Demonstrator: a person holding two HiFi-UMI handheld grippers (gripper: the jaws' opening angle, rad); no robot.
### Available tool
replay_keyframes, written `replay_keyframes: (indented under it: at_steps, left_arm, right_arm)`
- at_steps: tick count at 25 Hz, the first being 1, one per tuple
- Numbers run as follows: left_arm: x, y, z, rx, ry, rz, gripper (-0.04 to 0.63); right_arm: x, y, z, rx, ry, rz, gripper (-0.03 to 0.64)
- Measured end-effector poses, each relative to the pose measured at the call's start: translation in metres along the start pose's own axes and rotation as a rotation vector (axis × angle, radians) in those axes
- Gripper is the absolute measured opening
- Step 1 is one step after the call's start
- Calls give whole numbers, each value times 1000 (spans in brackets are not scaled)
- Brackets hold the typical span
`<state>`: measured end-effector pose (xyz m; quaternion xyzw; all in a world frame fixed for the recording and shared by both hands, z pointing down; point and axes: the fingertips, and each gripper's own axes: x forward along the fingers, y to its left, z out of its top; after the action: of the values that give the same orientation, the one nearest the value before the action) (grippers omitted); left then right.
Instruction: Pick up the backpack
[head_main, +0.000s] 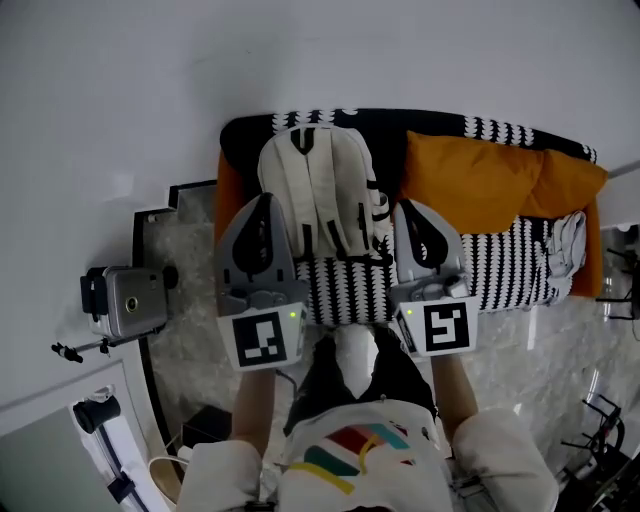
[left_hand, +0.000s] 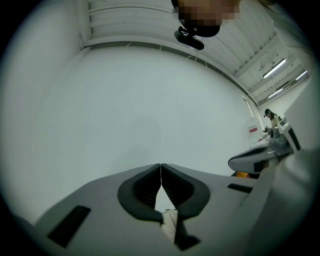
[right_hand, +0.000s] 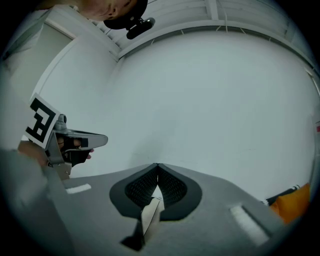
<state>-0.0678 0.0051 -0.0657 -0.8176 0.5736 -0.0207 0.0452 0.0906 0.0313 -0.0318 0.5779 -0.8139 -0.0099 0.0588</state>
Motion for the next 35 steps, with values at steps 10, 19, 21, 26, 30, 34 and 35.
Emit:
replay_keyframes:
  at_steps: [10,19,21,26,30,34,35]
  left_arm:
    - [20,11,-108,-45,89,14,15]
    - [16,2,-169,-84,114,25,15]
    - [16,-2,-181,-88,120,18,15]
    - [13,-7,-206,-100,137,9,15]
    - [14,-7,-223,-111,154,12,15]
    - [22,-5,-227,-115,150,14,15]
    - [24,-4,-227,-112,146,16,15]
  right_arm:
    - [33,24,-54,39,-18,39,5]
    - [39,29,-134,61,22,24,5]
    - [38,29,-151,69,41,15,5]
    - [39,30,-181,96,77,0,5]
    - [44,29,-192,94,87,1,5]
    - [53,25,-197,91,89,4,5]
    - [55,25,-197,92,87,5,5]
